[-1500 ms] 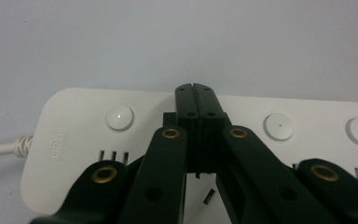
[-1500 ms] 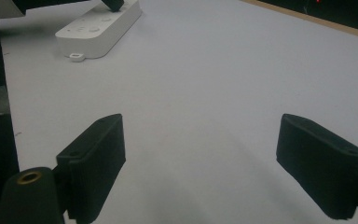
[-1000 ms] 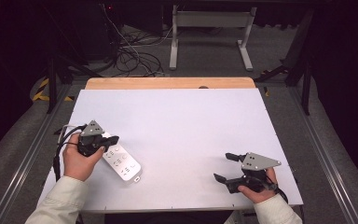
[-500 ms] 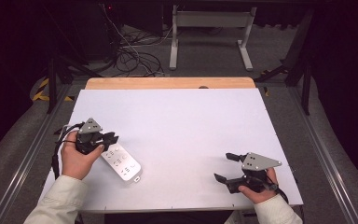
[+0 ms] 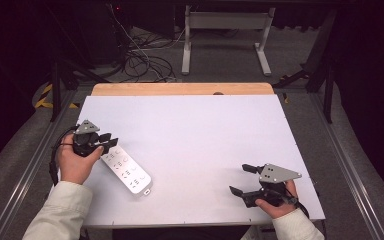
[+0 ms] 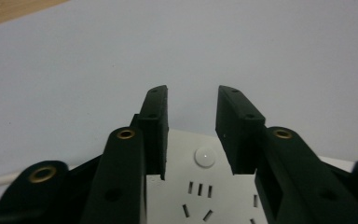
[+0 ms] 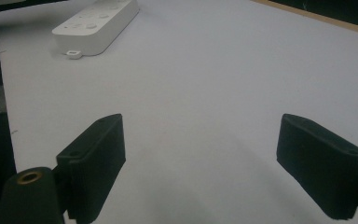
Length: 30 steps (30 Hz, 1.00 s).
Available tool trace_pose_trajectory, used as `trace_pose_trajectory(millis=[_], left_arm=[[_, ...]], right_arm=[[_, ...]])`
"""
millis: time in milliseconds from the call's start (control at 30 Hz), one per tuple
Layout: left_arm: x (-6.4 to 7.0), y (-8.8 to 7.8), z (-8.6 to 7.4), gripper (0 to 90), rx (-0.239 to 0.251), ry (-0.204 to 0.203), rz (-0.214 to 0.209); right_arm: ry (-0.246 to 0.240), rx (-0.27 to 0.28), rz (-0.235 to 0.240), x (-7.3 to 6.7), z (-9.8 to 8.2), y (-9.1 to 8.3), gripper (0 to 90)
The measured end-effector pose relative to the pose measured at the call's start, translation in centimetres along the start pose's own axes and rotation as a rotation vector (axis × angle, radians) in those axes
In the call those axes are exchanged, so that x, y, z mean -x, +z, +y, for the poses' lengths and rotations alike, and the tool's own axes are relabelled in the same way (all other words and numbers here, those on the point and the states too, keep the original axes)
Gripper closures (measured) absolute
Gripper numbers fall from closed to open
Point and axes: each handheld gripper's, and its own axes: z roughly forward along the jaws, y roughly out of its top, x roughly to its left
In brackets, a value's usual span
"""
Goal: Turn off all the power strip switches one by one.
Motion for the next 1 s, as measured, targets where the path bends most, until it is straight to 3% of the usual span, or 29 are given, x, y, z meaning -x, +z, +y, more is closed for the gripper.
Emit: trace_pose_trajectory(millis=[233, 567, 800, 1000], left_arm=[[-0.6, 1.3, -0.5, 73.6, -0.044, 0.001, -0.006], [-0.2, 1.8, -0.6, 89.9, -0.091, 0.029, -0.029], [0.0, 2.0, -0.6, 90.0, -0.127, 0.054, -0.038], [0.1, 2.3, -0.7, 90.0, -0.147, 0.053, -0.061]], right_arm=[[-0.001, 0.000, 0.000, 0.0, 0.0, 0.0, 16.1], [-0.004, 0.001, 0.001, 0.0, 0.0, -0.1, 16.1], [-0.005, 0.001, 0.001, 0.0, 0.0, -0.1, 16.1], [-0.005, 0.001, 0.002, 0.0, 0.0, -0.1, 16.1]])
